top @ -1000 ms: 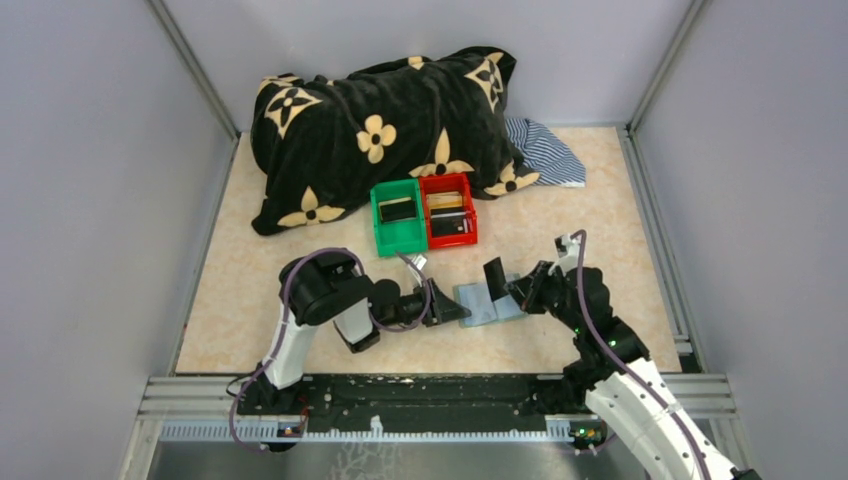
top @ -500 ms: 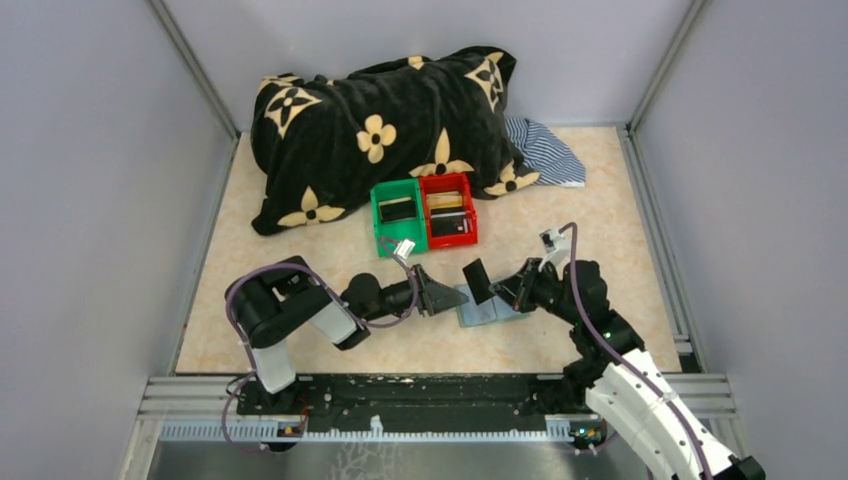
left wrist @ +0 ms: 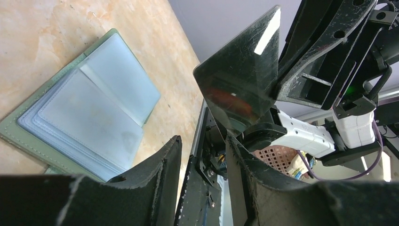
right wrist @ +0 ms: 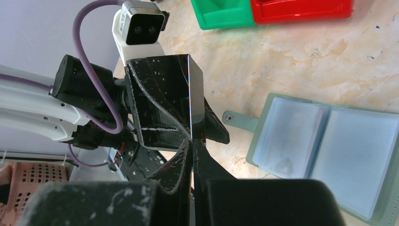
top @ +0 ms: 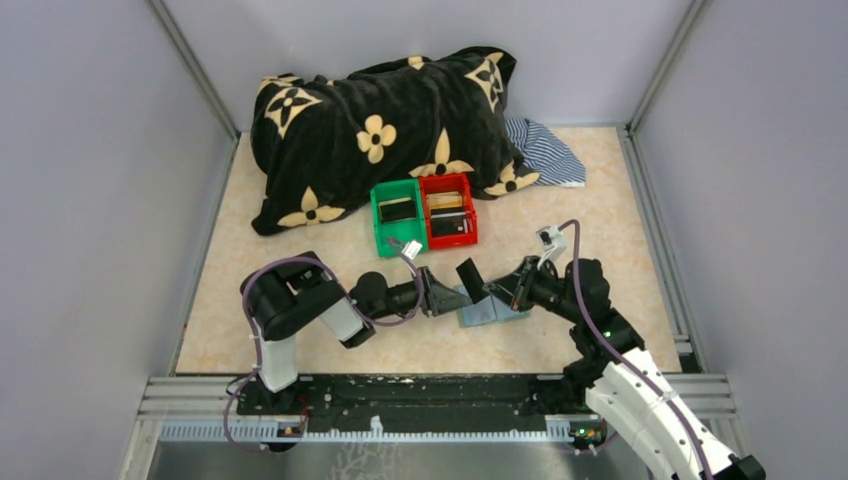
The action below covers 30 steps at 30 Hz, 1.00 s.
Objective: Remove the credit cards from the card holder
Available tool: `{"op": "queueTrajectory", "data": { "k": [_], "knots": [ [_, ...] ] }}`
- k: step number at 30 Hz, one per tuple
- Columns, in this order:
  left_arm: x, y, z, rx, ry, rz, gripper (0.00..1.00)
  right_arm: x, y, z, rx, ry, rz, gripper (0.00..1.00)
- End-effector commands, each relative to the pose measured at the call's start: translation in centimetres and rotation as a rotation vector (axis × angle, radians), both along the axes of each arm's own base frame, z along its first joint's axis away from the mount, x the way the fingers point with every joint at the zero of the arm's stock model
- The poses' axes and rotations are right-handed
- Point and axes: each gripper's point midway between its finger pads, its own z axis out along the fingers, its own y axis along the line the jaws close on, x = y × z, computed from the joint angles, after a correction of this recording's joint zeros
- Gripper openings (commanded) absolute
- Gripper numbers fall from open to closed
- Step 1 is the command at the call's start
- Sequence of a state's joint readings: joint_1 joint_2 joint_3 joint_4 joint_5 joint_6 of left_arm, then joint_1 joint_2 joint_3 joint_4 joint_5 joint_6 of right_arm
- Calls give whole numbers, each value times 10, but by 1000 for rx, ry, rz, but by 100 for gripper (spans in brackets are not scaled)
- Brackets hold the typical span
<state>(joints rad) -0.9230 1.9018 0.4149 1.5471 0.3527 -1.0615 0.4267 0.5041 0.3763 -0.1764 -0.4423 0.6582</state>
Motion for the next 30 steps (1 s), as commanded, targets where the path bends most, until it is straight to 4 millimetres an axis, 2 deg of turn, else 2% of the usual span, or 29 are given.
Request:
{"op": "queueTrajectory", "data": {
  "k": [1, 13, 19, 24, 29, 30],
  "knots": [
    [0, 1, 70, -227, -186, -6, 46, 2, 5, 34, 68, -92, 19, 0],
    [-6, 9, 97, -277, -242, -7, 46, 3, 5, 27, 76, -74, 9, 0],
    [-3, 6, 101, -286, -250, -6, 45, 1, 6, 23, 77, -62, 24, 0],
    [-2, 7, 101, -289, -246, 0, 23, -1, 6, 19, 74, -54, 24, 0],
    [-1, 11, 107, -299, -257, 19, 13, -1, 5, 12, 62, -40, 23, 0],
    [0, 11, 108, -300, -259, 20, 4, -1, 5, 11, 62, -38, 24, 0]
  ]
}}
